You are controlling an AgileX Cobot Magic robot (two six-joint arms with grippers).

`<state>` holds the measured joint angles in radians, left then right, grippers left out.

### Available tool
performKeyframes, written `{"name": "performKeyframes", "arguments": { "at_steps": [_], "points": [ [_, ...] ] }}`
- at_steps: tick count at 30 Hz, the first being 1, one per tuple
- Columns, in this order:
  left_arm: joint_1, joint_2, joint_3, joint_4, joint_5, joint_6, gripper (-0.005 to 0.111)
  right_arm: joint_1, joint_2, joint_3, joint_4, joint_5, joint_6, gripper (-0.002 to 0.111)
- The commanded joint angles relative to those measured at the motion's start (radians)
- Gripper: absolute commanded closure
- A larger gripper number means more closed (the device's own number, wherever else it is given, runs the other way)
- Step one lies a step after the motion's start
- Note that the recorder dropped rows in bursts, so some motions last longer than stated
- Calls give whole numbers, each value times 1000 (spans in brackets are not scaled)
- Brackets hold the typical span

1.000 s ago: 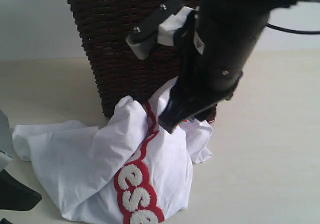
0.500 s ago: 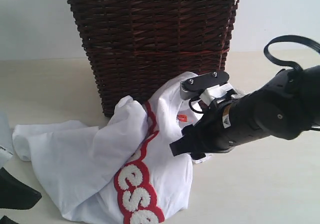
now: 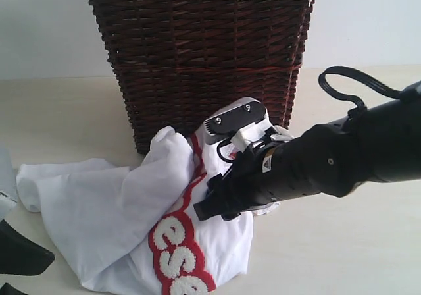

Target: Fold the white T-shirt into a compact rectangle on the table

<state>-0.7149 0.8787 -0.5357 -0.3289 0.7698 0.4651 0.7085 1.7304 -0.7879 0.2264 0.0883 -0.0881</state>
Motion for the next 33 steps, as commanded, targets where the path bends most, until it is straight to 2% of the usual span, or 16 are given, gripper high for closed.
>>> {"name": "performKeyframes", "arguments": {
  "at_steps": [1, 3, 5, 8, 9, 16, 20, 23, 27, 30, 32, 33],
  "points": [
    [-3, -8, 1, -1, -12, -8, 50, -34, 85, -66, 10, 16, 48, 55],
    [-3, -8, 1, -1, -12, -8, 50, -36, 114, -102, 8, 71, 48, 62],
    [-3, -8, 1, -1, -12, -8, 50, -34, 120, -129, 7, 132, 23, 77],
    [-3, -8, 1, 3, -12, -8, 50, -24, 101, -149, 12, 197, -25, 104],
    [-3, -6, 1, 3, -16, -8, 50, -24, 85, -150, 12, 210, -40, 108],
    [-3, -6, 1, 3, -18, -22, 53, -24, -110, -150, 1, 310, -49, 108],
    [-3, -6, 1, 3, -47, -22, 53, -24, -338, -172, -5, 403, -67, 108],
    [-3, -6, 1, 3, -103, -22, 53, -24, -478, -242, -132, 548, -18, 108],
    [-3, -6, 1, 3, -103, -22, 53, -24, -578, -372, -276, 631, 122, 108],
    [-3, -6, 1, 3, -103, -22, 53, -24, -602, -455, -307, 735, 120, 108],
    [-3, -6, 1, 3, -103, -22, 53, -24, -582, -455, -397, 841, 153, 108],
    [-3, -6, 1, 3, -103, -22, 53, -24, -550, -447, -503, 914, 220, 108]
  ]
}}
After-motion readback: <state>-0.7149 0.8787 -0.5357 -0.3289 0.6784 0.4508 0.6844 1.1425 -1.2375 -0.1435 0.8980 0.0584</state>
